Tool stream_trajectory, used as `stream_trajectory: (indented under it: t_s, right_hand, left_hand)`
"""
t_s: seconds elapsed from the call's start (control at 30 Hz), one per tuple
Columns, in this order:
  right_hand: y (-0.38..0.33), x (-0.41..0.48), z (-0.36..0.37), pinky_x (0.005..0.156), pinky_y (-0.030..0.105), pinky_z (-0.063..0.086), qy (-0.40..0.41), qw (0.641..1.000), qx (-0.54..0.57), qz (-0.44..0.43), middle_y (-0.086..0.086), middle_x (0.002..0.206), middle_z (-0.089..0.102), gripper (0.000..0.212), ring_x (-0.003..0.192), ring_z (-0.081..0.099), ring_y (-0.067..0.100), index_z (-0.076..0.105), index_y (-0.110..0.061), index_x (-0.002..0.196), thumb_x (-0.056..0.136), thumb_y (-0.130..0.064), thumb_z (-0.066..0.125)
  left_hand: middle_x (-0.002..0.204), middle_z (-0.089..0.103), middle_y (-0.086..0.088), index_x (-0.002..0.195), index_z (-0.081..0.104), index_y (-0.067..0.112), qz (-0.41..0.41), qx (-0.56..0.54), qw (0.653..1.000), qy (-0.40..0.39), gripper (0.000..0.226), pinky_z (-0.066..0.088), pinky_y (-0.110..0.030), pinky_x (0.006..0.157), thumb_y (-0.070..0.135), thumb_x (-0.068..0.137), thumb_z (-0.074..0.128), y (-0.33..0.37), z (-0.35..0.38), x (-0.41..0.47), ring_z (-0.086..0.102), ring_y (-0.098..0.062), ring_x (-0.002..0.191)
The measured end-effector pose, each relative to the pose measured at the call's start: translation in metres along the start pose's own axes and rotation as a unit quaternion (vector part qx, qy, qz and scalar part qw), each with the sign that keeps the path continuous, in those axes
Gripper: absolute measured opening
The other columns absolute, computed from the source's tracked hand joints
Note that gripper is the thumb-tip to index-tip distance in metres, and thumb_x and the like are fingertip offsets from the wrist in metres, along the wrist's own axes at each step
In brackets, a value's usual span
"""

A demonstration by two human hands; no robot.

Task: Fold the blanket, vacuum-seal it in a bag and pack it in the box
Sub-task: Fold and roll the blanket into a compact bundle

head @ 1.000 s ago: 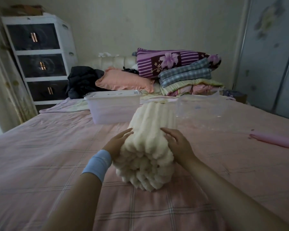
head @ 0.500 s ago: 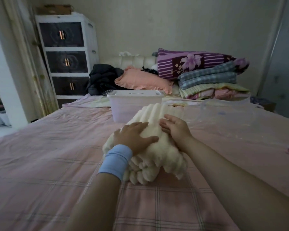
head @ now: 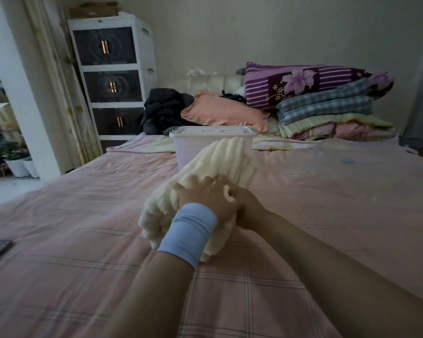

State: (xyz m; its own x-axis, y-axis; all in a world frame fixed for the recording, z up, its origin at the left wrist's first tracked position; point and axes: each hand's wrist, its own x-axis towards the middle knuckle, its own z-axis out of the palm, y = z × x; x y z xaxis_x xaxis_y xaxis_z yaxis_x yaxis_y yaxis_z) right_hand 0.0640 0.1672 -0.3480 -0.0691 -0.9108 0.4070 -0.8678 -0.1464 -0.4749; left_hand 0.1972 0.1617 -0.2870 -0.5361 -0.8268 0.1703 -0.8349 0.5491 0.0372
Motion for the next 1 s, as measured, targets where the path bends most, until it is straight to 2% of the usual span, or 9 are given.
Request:
stream_trajectory:
  t_s: [0.07,0.17,0.23,0.43,0.53,0.63,0.73,0.87,1.0]
  right_hand:
    - [0.006,0.009,0.001,0.111,0.029,0.042,-0.003,0.996,-0.052,-0.07,0.005,0.151,0.049,0.058,0.138,0.047,0.015,0.043,-0.013,0.149,0.095,-0.001,0.06]
    - [0.029,0.02,0.003,0.124,0.043,0.018,-0.041,0.968,-0.212,-0.124,0.004,0.169,0.0,0.1,0.155,0.001,0.017,0.004,-0.012,0.161,0.083,0.004,0.064]
    - [0.04,0.025,-0.001,0.121,0.055,0.015,-0.064,0.943,-0.315,-0.086,0.0,0.168,-0.016,0.115,0.155,-0.013,0.021,-0.017,-0.019,0.158,0.082,-0.007,0.068]
    - [0.022,0.07,-0.01,0.116,0.069,0.011,-0.012,0.914,-0.376,-0.15,0.008,0.165,-0.023,0.156,0.153,-0.021,0.027,-0.038,-0.033,0.148,0.06,-0.033,0.091]
    - [0.016,0.091,-0.006,0.113,0.073,0.014,-0.072,0.89,-0.421,-0.156,-0.002,0.168,-0.016,0.163,0.154,-0.013,0.016,-0.051,-0.031,0.135,0.058,-0.047,0.092]
    - [0.027,0.097,0.007,0.114,0.071,0.018,-0.1,0.897,-0.412,-0.121,-0.004,0.167,-0.019,0.16,0.154,-0.014,0.016,-0.047,-0.032,0.139,0.058,-0.048,0.091]
    - [0.038,0.091,0.017,0.109,0.059,0.032,-0.08,0.906,-0.404,-0.099,-0.001,0.166,-0.02,0.154,0.155,-0.011,0.018,-0.033,-0.03,0.151,0.06,-0.044,0.091]
    - [0.049,0.079,0.024,0.109,0.051,0.037,-0.034,0.949,-0.298,-0.092,-0.001,0.168,0.013,0.098,0.154,0.016,0.017,0.008,-0.025,0.161,0.085,-0.022,0.071]
    - [0.059,0.063,0.034,0.095,0.049,0.047,0.056,0.968,-0.213,-0.119,0.006,0.146,0.055,0.057,0.132,0.054,0.027,0.05,-0.016,0.145,0.089,-0.013,0.063]
  left_hand:
    - [0.159,0.006,0.007,0.15,0.003,0.042,0.016,0.08,0.996,-0.036,0.078,0.007,-0.07,0.108,0.066,0.085,0.039,-0.021,0.017,0.0,0.001,-0.035,0.145]
    - [0.16,-0.014,0.01,0.149,-0.011,0.045,0.031,0.081,0.994,-0.059,0.087,0.001,-0.068,0.111,0.061,0.087,0.048,-0.058,0.025,0.007,-0.015,-0.031,0.146]
    - [0.16,-0.012,0.012,0.149,-0.006,0.046,0.032,0.065,0.995,-0.07,0.086,0.003,-0.067,0.113,0.056,0.087,0.054,-0.076,0.023,0.013,-0.015,-0.026,0.147]
    - [0.159,0.006,0.012,0.149,0.019,0.043,0.044,0.083,0.992,-0.086,0.07,0.005,-0.067,0.113,0.042,0.088,0.055,-0.066,0.01,0.01,-0.005,-0.025,0.149]
    - [0.162,0.01,0.001,0.151,0.023,0.032,-0.011,0.11,0.992,-0.064,0.075,-0.004,-0.069,0.11,0.063,0.086,0.042,-0.041,0.01,0.012,-0.003,-0.031,0.149]
    - [0.161,0.01,-0.012,0.152,0.024,0.019,-0.081,0.161,0.983,-0.031,0.098,-0.007,-0.073,0.104,0.081,0.078,0.032,-0.018,0.029,0.019,-0.006,-0.037,0.147]
    - [0.156,0.014,-0.02,0.15,0.021,0.01,-0.081,0.201,0.976,0.027,0.091,0.002,-0.075,0.105,0.062,0.083,0.055,-0.013,0.054,0.026,-0.002,-0.04,0.146]
    - [0.157,0.014,-0.016,0.152,0.012,0.011,-0.031,0.189,0.979,0.075,0.088,0.006,-0.071,0.108,0.049,0.085,0.054,-0.023,0.057,0.026,0.002,-0.038,0.146]
    - [0.157,0.019,-0.004,0.151,0.013,0.018,0.043,0.142,0.984,0.101,0.083,0.005,-0.063,0.113,0.044,0.083,0.054,-0.04,0.049,0.014,0.005,-0.027,0.148]
